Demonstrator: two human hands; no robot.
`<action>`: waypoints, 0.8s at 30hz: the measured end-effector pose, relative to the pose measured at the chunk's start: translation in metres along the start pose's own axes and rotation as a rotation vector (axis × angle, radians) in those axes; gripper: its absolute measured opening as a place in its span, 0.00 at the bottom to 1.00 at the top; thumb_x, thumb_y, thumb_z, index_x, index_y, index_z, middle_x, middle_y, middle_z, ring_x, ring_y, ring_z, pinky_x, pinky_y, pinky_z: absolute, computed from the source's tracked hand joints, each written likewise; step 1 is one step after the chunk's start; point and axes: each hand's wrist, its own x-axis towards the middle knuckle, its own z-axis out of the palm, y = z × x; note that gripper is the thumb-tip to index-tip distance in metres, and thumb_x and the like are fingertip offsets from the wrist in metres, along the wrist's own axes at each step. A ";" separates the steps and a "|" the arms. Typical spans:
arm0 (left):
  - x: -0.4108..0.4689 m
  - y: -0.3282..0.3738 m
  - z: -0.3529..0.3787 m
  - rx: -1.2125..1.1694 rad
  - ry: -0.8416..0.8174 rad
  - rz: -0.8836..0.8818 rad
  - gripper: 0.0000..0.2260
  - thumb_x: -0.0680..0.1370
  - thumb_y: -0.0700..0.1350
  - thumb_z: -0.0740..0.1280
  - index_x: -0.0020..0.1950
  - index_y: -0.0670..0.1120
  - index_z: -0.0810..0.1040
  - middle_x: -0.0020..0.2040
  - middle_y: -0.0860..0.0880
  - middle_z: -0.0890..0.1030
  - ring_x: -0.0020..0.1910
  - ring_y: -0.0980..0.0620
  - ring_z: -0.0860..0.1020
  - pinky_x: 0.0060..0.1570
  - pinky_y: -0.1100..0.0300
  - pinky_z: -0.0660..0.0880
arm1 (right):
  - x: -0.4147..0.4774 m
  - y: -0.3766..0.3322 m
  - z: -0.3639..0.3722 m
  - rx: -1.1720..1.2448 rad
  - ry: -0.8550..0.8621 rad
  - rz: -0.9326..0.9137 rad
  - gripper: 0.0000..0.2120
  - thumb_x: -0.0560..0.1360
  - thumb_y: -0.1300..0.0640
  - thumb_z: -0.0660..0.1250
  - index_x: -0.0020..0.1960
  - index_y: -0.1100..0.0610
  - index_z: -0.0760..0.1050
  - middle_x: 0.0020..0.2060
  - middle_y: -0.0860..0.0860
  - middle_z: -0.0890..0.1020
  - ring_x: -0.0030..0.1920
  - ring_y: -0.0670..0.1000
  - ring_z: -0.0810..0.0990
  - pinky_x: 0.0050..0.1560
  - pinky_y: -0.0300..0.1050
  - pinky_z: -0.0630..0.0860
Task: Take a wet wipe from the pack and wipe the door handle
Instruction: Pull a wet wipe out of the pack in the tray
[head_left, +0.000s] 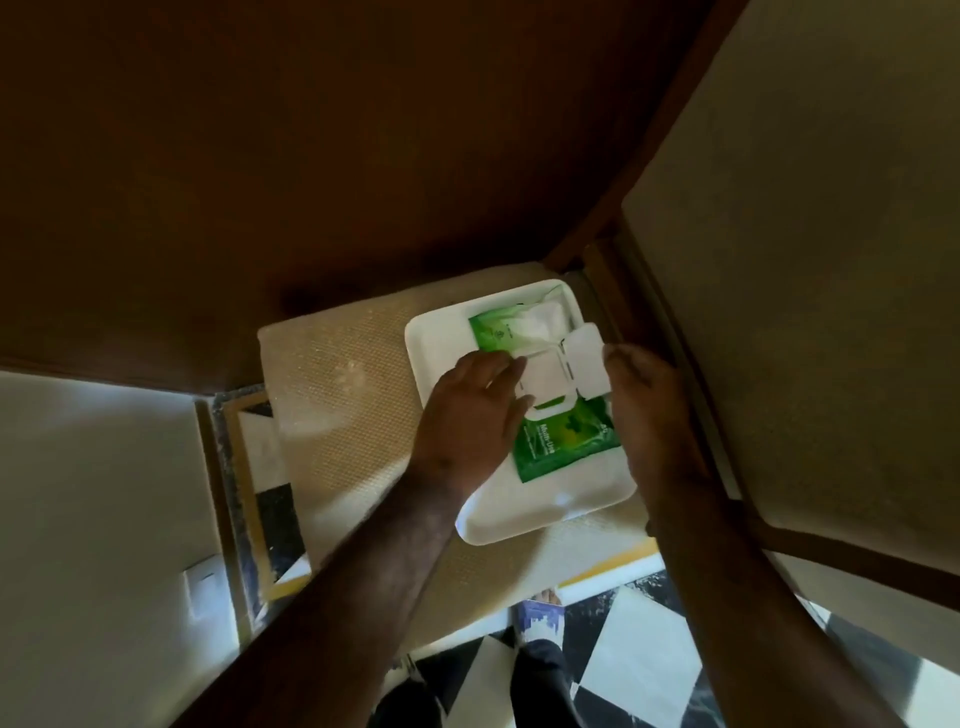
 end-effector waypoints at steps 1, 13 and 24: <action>0.011 0.009 0.003 0.064 -0.064 0.010 0.23 0.84 0.54 0.62 0.76 0.44 0.74 0.72 0.43 0.78 0.73 0.40 0.73 0.71 0.46 0.69 | 0.001 -0.001 0.001 -0.006 -0.005 0.004 0.15 0.86 0.45 0.63 0.65 0.51 0.82 0.56 0.51 0.87 0.55 0.53 0.86 0.59 0.61 0.85; 0.045 0.039 0.019 0.395 -0.127 -0.134 0.11 0.79 0.49 0.69 0.61 0.51 0.82 0.59 0.49 0.82 0.67 0.42 0.73 0.64 0.41 0.66 | 0.002 0.006 -0.003 -0.123 0.007 -0.101 0.18 0.86 0.43 0.61 0.68 0.50 0.82 0.48 0.42 0.83 0.54 0.49 0.84 0.56 0.55 0.84; 0.006 -0.006 -0.007 -1.113 0.366 -0.794 0.08 0.74 0.44 0.79 0.50 0.43 0.85 0.44 0.45 0.87 0.39 0.56 0.82 0.40 0.62 0.77 | -0.025 0.020 0.030 -0.657 -0.145 -0.549 0.19 0.86 0.50 0.64 0.72 0.58 0.81 0.71 0.56 0.80 0.71 0.57 0.78 0.70 0.52 0.77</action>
